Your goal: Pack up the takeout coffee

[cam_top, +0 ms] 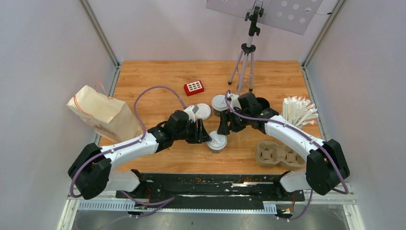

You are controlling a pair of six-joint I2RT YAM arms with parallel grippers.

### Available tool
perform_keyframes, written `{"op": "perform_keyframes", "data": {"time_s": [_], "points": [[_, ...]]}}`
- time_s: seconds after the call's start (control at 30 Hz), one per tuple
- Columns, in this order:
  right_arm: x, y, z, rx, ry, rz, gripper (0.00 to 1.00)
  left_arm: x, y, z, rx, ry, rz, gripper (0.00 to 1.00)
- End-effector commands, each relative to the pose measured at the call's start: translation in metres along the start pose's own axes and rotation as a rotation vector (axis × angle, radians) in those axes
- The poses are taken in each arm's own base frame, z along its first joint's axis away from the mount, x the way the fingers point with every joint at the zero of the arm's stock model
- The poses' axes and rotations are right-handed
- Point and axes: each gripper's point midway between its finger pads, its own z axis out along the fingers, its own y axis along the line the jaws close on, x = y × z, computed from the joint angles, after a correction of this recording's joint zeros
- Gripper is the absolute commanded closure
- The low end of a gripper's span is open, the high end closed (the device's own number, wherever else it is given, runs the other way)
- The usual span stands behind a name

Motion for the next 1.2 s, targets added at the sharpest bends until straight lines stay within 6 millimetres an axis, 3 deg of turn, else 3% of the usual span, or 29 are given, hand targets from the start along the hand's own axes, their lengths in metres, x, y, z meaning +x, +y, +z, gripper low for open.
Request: {"op": "perform_keyframes", "data": {"time_s": [0.0, 0.2, 0.27, 0.3, 0.4, 0.43, 0.47, 0.7, 0.93, 1.17], "points": [[-0.02, -0.006, -0.02, 0.073, -0.026, -0.04, 0.27, -0.024, -0.008, -0.012, -0.054, -0.024, 0.084, 0.43], [-0.029, 0.005, -0.04, 0.063, -0.05, -0.07, 0.15, -0.055, -0.04, -0.034, -0.026, -0.08, 0.147, 0.39], [-0.03, 0.007, -0.045, 0.066, -0.051, -0.074, 0.11, -0.063, -0.045, -0.05, -0.043, -0.103, 0.18, 0.3], [-0.03, 0.009, -0.048, 0.064, -0.054, -0.075, 0.02, -0.067, -0.047, -0.058, -0.058, -0.116, 0.199, 0.26], [-0.03, 0.017, -0.055, 0.071, -0.07, -0.11, 0.0, -0.084, -0.051, -0.089, -0.118, -0.171, 0.264, 0.17], [-0.03, 0.018, -0.056, 0.083, -0.073, -0.123, 0.0, -0.088, -0.051, -0.099, -0.134, -0.185, 0.292, 0.02], [-0.03, 0.02, -0.056, 0.093, -0.078, -0.144, 0.0, -0.089, -0.05, -0.106, -0.157, -0.185, 0.31, 0.0], [-0.027, 0.035, -0.045, 0.125, -0.08, -0.225, 0.03, -0.09, -0.038, -0.153, -0.253, -0.228, 0.365, 0.0], [-0.026, 0.044, -0.031, 0.154, -0.049, -0.267, 0.06, -0.069, -0.032, -0.16, -0.2, -0.235, 0.329, 0.0], [-0.016, 0.058, -0.014, 0.158, 0.01, -0.333, 0.06, -0.072, -0.018, -0.181, -0.259, -0.332, 0.277, 0.0]]}}
